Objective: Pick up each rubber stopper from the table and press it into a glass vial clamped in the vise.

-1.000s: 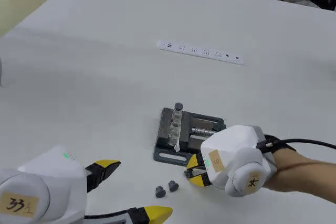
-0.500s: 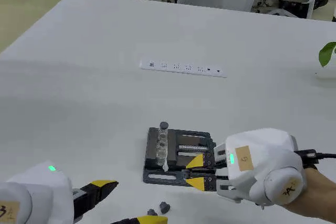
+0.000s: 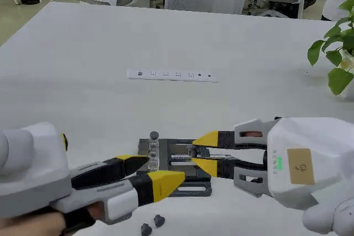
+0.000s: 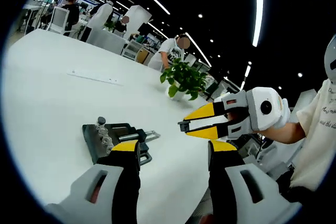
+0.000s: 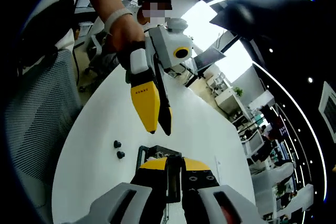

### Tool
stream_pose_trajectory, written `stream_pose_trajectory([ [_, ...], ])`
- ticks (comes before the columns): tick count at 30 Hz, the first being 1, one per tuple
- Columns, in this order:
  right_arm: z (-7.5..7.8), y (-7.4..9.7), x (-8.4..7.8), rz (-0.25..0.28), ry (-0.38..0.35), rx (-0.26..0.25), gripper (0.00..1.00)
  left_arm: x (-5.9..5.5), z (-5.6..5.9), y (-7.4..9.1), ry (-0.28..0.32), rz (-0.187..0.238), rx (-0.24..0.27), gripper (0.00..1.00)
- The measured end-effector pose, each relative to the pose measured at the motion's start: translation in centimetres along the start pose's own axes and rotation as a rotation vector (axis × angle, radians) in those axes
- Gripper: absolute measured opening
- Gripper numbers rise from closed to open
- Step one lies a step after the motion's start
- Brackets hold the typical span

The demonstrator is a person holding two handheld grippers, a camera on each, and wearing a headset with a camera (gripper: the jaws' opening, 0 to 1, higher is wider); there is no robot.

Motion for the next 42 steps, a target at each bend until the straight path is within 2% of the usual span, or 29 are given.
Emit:
stream_pose_trajectory([
  [4, -0.5, 0.0, 0.6, 0.008, 0.022, -0.011, 0.05, -0.4, 0.5, -0.6, 0.032, -0.01, -0.019, 0.45],
  [8, -0.9, -0.1, 1.2, 0.006, 0.067, -0.005, 0.05, -0.8, 0.7, -0.5, 0.095, 0.0, -0.059, 0.31],
  [12, -1.1, -0.1, 1.5, 0.007, 0.09, 0.005, 0.05, -1.0, 0.8, -0.4, 0.108, 0.011, -0.086, 0.2],
  [18, -1.2, -0.1, 2.2, 0.019, 0.109, 0.018, 0.05, -1.4, 1.1, -0.3, 0.136, 0.007, -0.113, 0.17],
  [22, -1.3, -0.1, 2.6, 0.026, 0.128, 0.024, 0.05, -1.6, 1.3, -0.3, 0.187, 0.023, -0.144, 0.13],
  [25, -1.3, 0.0, 2.8, 0.033, 0.132, 0.031, 0.05, -1.7, 1.4, -0.4, 0.21, 0.028, -0.168, 0.06],
  [28, -1.3, 0.1, 2.8, 0.035, 0.132, 0.032, 0.05, -1.7, 1.4, -0.3, 0.229, 0.03, -0.171, 0.05],
  [32, -1.3, 0.1, 2.9, 0.033, 0.14, 0.052, 0.05, -1.8, 1.3, -0.3, 0.247, 0.01, -0.179, 0.05],
  [42, -1.4, -0.2, 3.0, 0.045, 0.117, 0.093, 0.05, -2.0, 1.3, 0.1, 0.237, -0.008, -0.18, 0.04],
])
Point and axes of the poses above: the centre of the closed fingertips' face, and the gripper's own axes: y roughly backward along the fingers, z roughly to its right, x roughly out of its top, the point moved 10 cm from there along y, roughly backward along the fingers, and after that the axes turned 1 degree about x, right-handed, at the moved point
